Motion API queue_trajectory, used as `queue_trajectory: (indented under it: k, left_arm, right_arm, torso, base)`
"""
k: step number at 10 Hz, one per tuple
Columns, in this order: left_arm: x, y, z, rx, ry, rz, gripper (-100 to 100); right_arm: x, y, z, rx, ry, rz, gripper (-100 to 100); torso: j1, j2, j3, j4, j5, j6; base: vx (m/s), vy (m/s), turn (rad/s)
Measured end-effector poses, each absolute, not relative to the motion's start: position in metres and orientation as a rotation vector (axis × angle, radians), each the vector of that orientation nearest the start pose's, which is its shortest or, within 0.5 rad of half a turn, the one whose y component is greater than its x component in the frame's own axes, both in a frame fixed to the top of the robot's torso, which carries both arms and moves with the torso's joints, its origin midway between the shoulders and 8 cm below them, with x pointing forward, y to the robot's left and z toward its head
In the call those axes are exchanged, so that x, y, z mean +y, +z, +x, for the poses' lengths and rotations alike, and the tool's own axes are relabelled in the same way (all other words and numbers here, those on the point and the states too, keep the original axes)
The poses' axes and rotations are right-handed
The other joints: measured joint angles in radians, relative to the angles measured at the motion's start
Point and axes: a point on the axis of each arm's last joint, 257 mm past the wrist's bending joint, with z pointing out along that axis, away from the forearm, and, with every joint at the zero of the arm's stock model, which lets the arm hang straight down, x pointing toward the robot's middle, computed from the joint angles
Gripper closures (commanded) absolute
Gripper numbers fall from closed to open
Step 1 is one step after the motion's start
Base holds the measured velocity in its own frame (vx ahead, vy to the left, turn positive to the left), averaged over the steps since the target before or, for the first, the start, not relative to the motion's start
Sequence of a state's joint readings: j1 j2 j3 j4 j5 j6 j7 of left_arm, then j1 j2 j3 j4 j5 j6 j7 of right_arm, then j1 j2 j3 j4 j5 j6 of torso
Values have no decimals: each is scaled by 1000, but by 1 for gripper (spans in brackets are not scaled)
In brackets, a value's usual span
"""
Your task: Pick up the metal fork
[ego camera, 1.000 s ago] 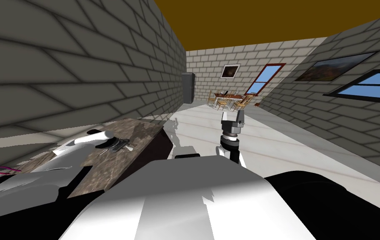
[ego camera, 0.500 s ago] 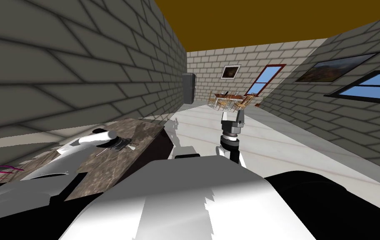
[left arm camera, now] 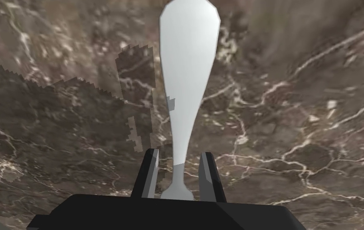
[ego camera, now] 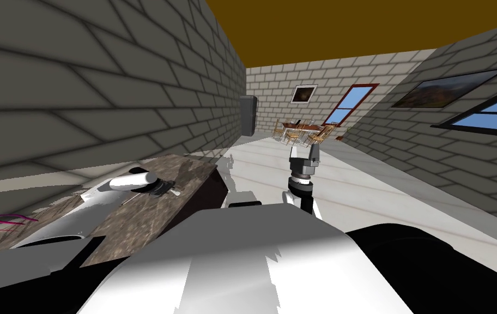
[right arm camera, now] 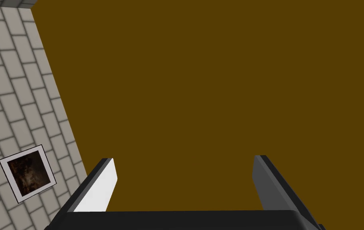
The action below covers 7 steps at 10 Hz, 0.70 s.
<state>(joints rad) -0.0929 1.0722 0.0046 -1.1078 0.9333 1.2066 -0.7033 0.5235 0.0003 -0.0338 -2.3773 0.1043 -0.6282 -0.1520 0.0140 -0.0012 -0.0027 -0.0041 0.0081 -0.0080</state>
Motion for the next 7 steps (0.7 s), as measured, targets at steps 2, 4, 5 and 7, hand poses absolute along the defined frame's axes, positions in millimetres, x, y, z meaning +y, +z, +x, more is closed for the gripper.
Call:
queue_trajectory:
  k: [2,4,5,7]
  left_arm:
    - [625,-345,312,2369,128,-1647,100]
    - [615,-339,326,2374,99,-1596,100]
    - [614,-342,318,2382,120,-1605,100]
    - [606,-346,303,2386,144,-1633,100]
  right_arm:
    - [-265,79,298,514,1385,467,0]
    - [-265,79,298,514,1385,467,0]
    - [-265,79,298,514,1385,467,0]
    - [-265,79,298,514,1385,467,0]
  torso:
    - [1,-2,-1,0,0,3]
    - [-4,-1,0,0,-1,4]
    - [0,-1,-1,0,0,1]
    - [0,-1,0,0,0,3]
  base:
    - [20,36,2]
    - [19,26,26]
    - [49,80,58]
    - [9,36,9]
